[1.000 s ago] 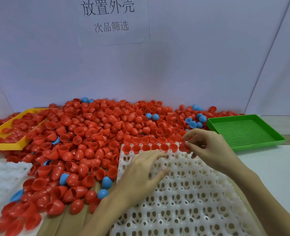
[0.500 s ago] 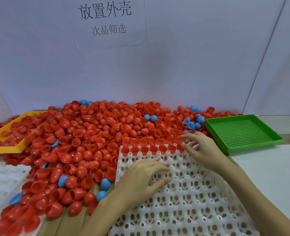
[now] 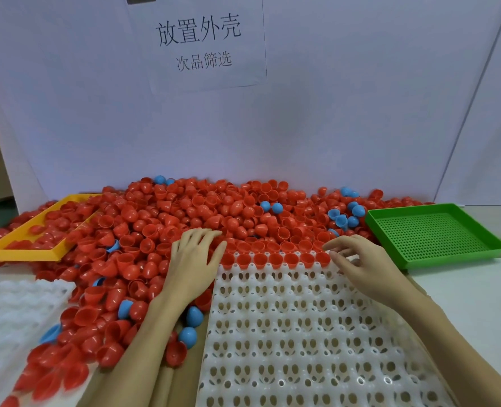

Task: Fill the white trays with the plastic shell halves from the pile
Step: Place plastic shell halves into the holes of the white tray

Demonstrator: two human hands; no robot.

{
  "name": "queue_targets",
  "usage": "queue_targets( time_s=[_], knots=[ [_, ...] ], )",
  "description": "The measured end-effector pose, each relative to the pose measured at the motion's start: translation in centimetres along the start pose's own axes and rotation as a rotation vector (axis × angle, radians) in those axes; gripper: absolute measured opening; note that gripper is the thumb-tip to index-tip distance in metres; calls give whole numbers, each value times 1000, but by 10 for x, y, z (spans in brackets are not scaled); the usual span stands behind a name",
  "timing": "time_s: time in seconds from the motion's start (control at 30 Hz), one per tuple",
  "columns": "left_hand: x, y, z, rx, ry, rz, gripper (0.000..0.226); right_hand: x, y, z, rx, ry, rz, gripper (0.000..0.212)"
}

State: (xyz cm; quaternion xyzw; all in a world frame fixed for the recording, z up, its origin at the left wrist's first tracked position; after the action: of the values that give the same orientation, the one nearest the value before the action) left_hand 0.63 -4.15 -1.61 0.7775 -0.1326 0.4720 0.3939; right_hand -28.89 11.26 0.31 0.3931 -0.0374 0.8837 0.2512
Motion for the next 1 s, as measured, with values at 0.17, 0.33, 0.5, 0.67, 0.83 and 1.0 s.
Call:
queue_targets(
  time_s=[0.17, 0.33, 0.5, 0.67, 0.83, 1.0],
  knots=[
    [-13, -1, 5, -48, 145, 116, 49, 0, 0, -2, -4, 2, 2, 16],
    [-7, -3, 2, -101, 111, -9, 43, 0, 0, -3, -14, 7, 9, 17],
    [21, -5, -9, -115, -41, -266, 35, 5, -1, -1, -7, 26, 16, 17],
    [39, -10, -35, -76, -620, -328, 26, 8, -6, 11, 23, 57, -18, 17],
    [29, -18, -81, -133, -868, -157, 42, -3, -23, 39, 75, 352, 336, 23],
    [24, -23, -100, -190, -852, -91, 41, -17, -44, 63, 175, 468, 505, 33]
  ],
)
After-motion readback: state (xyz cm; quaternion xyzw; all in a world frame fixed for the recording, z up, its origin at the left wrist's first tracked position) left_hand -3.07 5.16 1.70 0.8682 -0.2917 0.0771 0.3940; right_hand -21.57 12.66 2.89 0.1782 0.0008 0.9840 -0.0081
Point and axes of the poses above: each hand's wrist, its own y-axis towards the middle knuckle, its own x-axis out of the back of the hand, z = x × y, the point moved 6 cm from there along y, towards the middle knuckle, and after that the axes turned 15 degrees about -x, right-handed, at the moved point
